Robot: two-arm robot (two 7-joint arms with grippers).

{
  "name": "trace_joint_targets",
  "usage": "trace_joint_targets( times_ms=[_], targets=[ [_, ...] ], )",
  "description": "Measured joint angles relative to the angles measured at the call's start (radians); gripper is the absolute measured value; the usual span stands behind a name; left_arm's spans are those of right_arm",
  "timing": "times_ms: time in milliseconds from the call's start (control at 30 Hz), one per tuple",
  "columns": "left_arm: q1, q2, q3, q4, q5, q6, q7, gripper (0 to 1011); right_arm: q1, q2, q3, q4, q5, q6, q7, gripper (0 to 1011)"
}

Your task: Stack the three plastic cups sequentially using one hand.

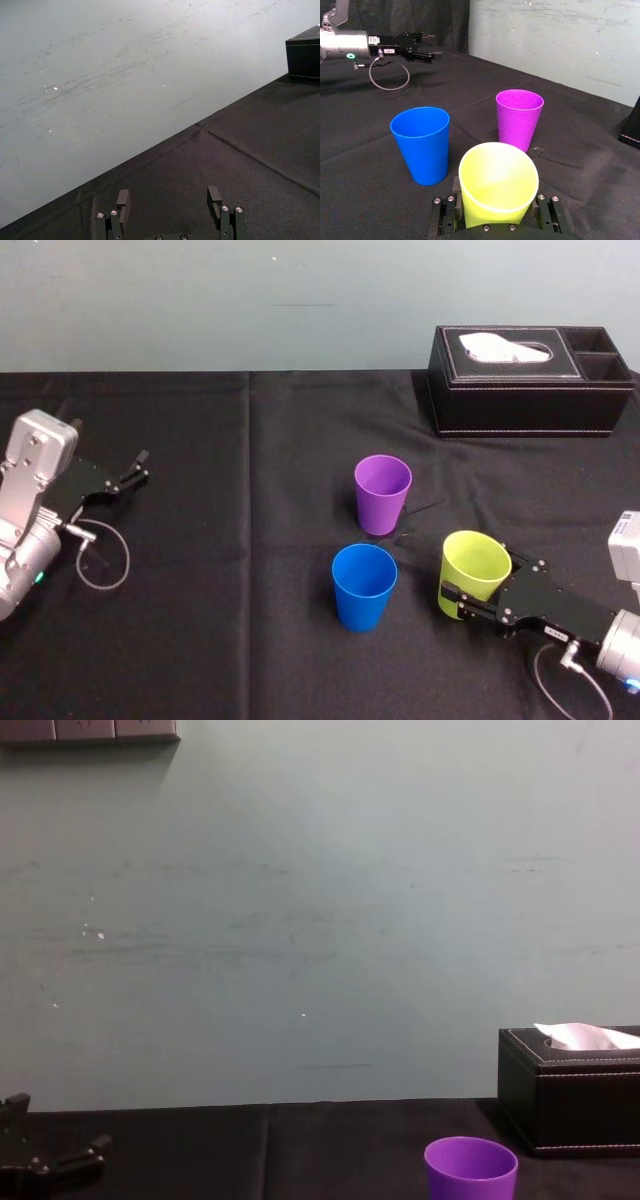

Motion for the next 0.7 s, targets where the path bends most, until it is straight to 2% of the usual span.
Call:
trace_joint_targets(
  times_ms=[433, 567, 700],
  targets=[
    [0.000, 0.000, 0.000, 0.000, 0.000, 0.000, 0.000, 1011, -0.009, 0.000, 0.006, -0.009, 0.000, -0.003, -0.006, 735],
    [0.000, 0.000, 0.000, 0.000, 0.000, 0.000, 0.000, 1012, -0.055, 0.008, 0.038, -0.075, 0.000, 0.016, -0.055, 735],
    [0.000, 0.000, 0.000, 0.000, 0.000, 0.000, 0.000, 1011, -0.099, 0.029, 0.076, -0.158, 0.007, 0.069, -0.093, 735]
  ],
)
